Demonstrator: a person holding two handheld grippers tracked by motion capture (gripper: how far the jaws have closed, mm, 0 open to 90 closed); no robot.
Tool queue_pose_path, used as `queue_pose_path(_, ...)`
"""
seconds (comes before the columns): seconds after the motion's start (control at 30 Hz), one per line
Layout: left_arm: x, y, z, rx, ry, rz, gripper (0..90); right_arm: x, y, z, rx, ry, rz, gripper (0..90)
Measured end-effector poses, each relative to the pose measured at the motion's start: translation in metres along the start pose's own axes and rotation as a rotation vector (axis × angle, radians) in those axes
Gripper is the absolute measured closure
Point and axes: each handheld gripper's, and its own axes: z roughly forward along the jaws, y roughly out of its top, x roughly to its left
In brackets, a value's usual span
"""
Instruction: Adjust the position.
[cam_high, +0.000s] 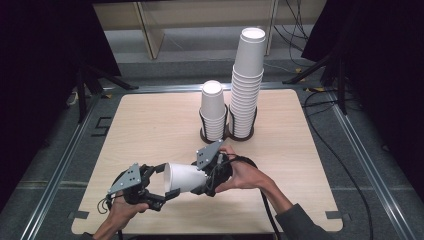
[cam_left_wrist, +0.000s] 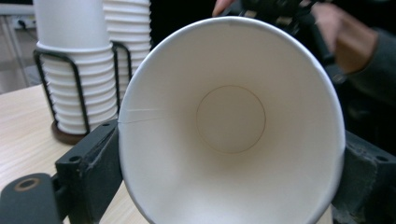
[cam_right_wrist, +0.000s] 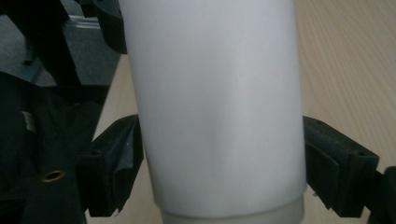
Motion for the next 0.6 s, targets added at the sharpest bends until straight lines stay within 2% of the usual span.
queue_pose_path(0.07, 0.0, -0.001, 0.001, 0.017, 0.01, 0.011, 9.8, 0.002, 0.002, 0.0, 0.052, -0.047, -0.032, 17.5)
queue_pose_path(0.1, 0.0, 0.0, 0.001, 0.04, 0.021, 0.006, 9.8, 0.004, 0.003, 0.0, 0.068, -0.055, -0.017, 17.4)
queue_pose_path(0.13, 0.0, -0.001, 0.003, 0.042, 0.018, 0.012, 9.8, 0.006, 0.004, 0.0, 0.074, -0.055, -0.018, 17.5)
queue_pose_path(0.2, -0.001, -0.001, 0.004, 0.098, 0.038, 0.032, 9.7, 0.007, 0.007, 0.003, 0.09, -0.063, -0.049, 17.0)
queue_pose_path(0.23, -0.002, -0.001, 0.005, 0.097, 0.038, 0.03, 9.7, 0.009, 0.008, 0.005, 0.101, -0.066, -0.056, 17.1)
queue_pose_path(0.3, -0.003, -0.001, 0.006, 0.13, 0.037, 0.039, 9.6, 0.013, 0.011, 0.009, 0.126, -0.067, -0.068, 17.1)
queue_pose_path(0.37, -0.005, -0.001, 0.008, 0.13, 0.027, 0.039, 9.5, 0.016, 0.012, 0.015, 0.153, -0.086, -0.077, 17.4)
queue_pose_path(0.43, -0.006, 0.0, 0.008, 0.142, 0.029, 0.044, 9.5, 0.016, 0.012, 0.02, 0.183, -0.082, -0.089, 18.4)
queue_pose_path(0.47, -0.006, 0.0, 0.009, 0.144, 0.026, 0.045, 9.4, 0.015, 0.011, 0.021, 0.198, -0.095, -0.111, 19.8)
queue_pose_path(0.6, -0.008, 0.0, 0.01, 0.139, 0.027, 0.034, 9.1, 0.014, 0.009, 0.025, 0.195, -0.084, -0.115, 21.2)
